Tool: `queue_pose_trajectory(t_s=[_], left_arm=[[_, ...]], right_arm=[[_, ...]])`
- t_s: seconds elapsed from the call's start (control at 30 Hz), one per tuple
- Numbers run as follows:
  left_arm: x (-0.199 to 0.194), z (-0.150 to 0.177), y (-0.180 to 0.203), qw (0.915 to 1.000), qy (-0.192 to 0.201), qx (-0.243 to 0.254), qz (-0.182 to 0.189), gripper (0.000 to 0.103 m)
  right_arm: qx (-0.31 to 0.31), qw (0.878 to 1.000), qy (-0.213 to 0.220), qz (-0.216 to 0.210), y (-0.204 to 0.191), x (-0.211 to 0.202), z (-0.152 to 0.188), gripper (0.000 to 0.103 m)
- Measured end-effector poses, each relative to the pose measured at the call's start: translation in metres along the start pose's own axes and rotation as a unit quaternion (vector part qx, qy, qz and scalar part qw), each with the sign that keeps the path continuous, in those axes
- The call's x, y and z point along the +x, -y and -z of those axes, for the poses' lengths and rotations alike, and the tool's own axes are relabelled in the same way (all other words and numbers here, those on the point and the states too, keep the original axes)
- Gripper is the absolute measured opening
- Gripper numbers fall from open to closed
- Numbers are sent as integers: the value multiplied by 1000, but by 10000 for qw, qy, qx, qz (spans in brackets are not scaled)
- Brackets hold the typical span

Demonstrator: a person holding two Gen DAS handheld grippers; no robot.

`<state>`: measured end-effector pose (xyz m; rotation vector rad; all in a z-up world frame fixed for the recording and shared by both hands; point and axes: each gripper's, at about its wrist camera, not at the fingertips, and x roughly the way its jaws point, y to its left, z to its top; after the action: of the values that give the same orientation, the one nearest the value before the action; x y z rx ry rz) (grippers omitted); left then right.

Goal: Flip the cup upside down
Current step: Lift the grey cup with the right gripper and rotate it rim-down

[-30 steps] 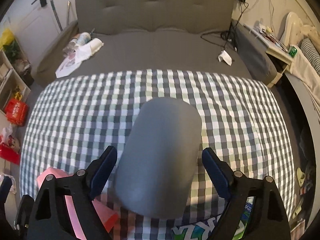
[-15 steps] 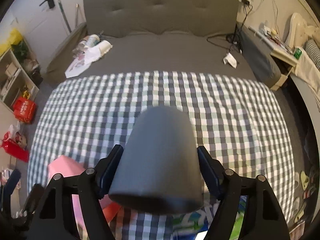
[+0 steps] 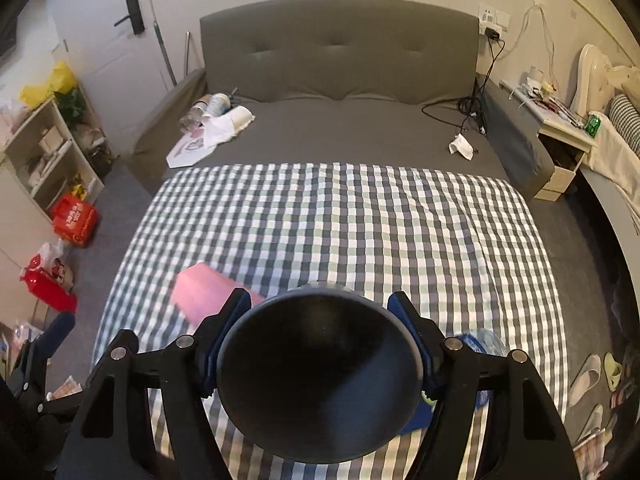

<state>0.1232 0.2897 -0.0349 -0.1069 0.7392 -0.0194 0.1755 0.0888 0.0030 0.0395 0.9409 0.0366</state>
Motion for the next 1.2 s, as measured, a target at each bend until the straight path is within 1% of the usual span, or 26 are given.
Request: queue_pose_trajectory(t_s=[0.17, 0.37, 0.53, 0.67, 0.87, 1.03, 1.17, 1.2], left_arm=[[-17, 7, -7, 9999, 108, -106, -67, 103], [-31, 14, -12, 9995, 207, -169, -169, 103], [-33, 16, -12, 9993, 228, -154, -264, 103], [-33, 16, -9, 9993, 224, -145, -264, 103], [-32, 20, 0, 9993, 231, 50, -300, 103], [-31, 21, 2, 9992, 208, 35, -329, 103], [-30, 22, 1, 9992, 185, 39, -341, 103], [-31, 22, 0, 9992, 189, 51, -343, 103]], right_arm=[[-114, 9998, 108, -99, -9, -17, 19, 71], [-235, 9996, 93, -99, -14, -12, 37, 71], [-249, 9995, -51, -192, -12, -12, 52, 71], [-261, 9992, -185, -243, -10, -9, 65, 71], [-155, 9993, -246, -236, -3, -4, 69, 71], [-121, 9992, -273, -265, -3, -2, 70, 71], [-158, 9987, -276, -406, -2, 0, 69, 72], [-147, 9984, -246, -480, -2, 0, 69, 75]])
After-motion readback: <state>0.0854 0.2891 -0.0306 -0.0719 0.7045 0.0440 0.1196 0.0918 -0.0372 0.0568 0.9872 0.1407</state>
